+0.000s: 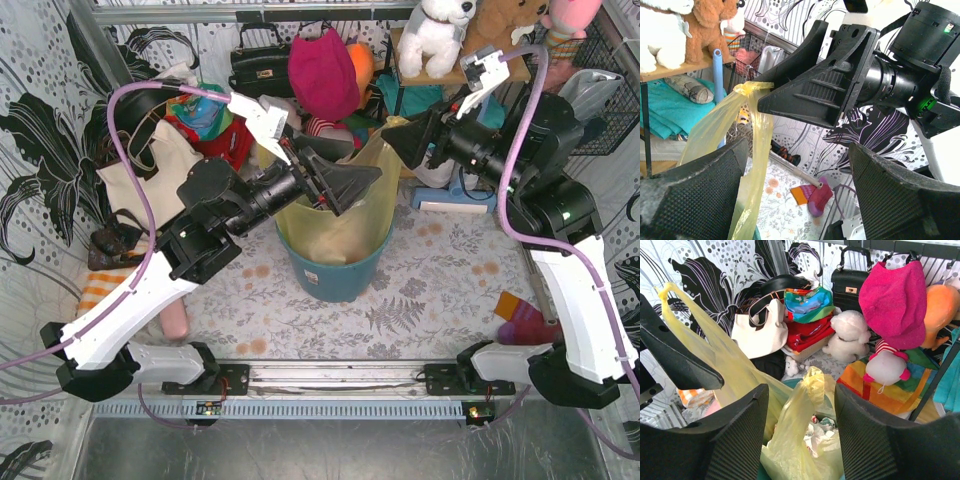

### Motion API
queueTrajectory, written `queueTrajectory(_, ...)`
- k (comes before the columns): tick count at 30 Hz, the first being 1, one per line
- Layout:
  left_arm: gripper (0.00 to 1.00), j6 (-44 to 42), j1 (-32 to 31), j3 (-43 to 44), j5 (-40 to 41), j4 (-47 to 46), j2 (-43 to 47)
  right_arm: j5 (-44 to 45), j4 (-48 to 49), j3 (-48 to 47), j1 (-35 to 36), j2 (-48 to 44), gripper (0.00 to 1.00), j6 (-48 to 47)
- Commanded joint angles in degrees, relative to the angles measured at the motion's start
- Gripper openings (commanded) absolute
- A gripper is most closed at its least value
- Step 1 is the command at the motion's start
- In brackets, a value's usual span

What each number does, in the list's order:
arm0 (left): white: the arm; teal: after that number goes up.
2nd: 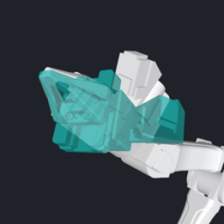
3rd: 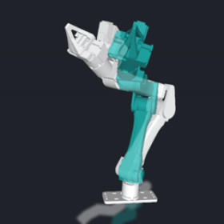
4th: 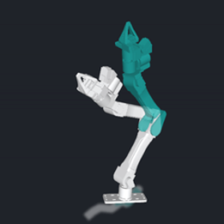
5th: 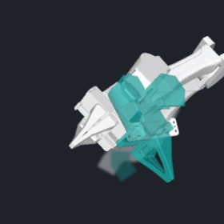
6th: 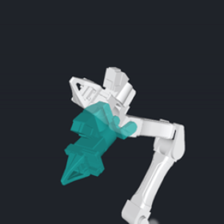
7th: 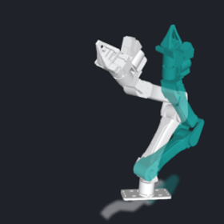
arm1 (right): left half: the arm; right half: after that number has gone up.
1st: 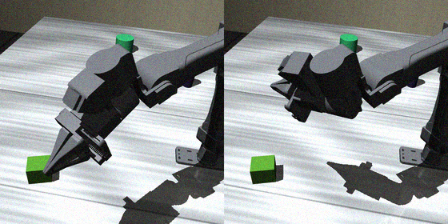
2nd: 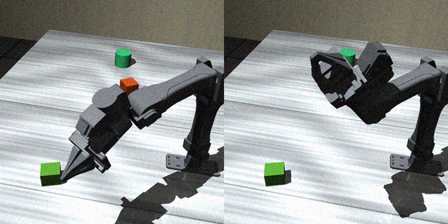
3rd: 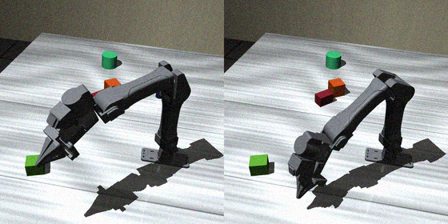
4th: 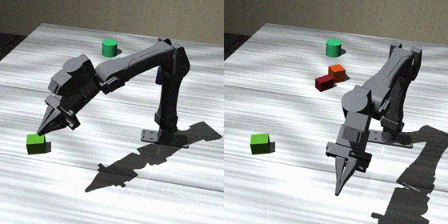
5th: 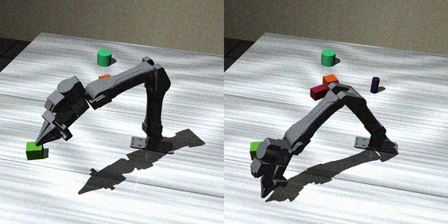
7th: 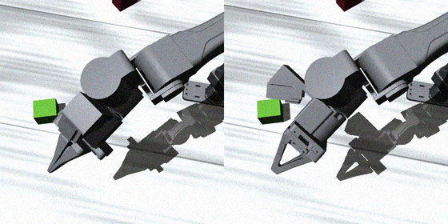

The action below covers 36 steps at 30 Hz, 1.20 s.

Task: Tie the trash bag

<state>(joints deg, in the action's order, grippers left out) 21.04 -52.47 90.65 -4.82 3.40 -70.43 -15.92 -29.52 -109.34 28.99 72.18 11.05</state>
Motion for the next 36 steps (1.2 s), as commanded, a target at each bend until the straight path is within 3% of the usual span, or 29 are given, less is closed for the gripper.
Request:
queueTrajectory(1,0.90,-3.07,-0.35,-0.52,0.00,-6.72,0.19,-0.18,1.93,0.93,-0.19,-2.11,0.50,0.46)
queueTrajectory(6,0.92,-5.81,-0.31,-1.98,-1.39,-8.87,-0.29,1.11,1.79,1.50,-0.22,-3.21,0.37,0.74)
queueTrajectory(15,0.93,-9.84,-0.35,-0.82,-1.98,-10.59,-3.65,-0.09,2.97,0.32,-0.21,-2.89,0.00,1.74)
queueTrajectory(16,0.94,-10.28,-0.35,-1.04,-1.80,-11.03,-3.92,-0.10,2.97,0.09,-0.18,-2.78,0.00,1.84)
queueTrajectory(20,0.94,-11.19,-0.35,-1.44,-0.46,-11.29,-4.40,1.30,1.62,-0.80,-0.23,-2.40,0.00,1.75)
queueTrajectory(21,0.94,-11.19,-0.35,-1.74,-0.38,-11.27,-4.23,2.73,1.17,-0.77,-0.17,-2.44,0.06,1.67)
queueTrajectory(23,0.94,-11.08,-0.29,-3.21,-0.22,-11.73,-3.56,7.34,0.00,-0.74,-0.17,-2.44,0.37,2.95)
queueTrajectory(24,0.94,-10.84,-0.29,-4.06,-0.19,-12.20,-3.15,9.26,-0.80,-1.06,-0.18,-2.29,0.49,3.84)
queueTrajectory(25,0.94,-10.51,-0.30,-4.91,-0.18,-12.55,-2.75,10.59,-1.47,-1.33,-0.24,-2.03,0.54,4.87)
queueTrajectory(29,0.94,-9.73,-0.35,-6.86,0.34,-12.98,-1.12,10.66,-3.43,-2.18,-0.19,-0.61,0.58,8.54)
queueTrajectory(33,0.94,-9.55,-0.35,-7.67,0.90,-12.90,-0.38,8.03,-2.99,-1.21,-0.23,-0.11,0.53,10.79)
queueTrajectory(36,0.94,-9.53,-0.35,-7.90,1.04,-12.80,-0.28,5.39,-1.03,0.45,-0.23,-0.49,0.42,12.44)
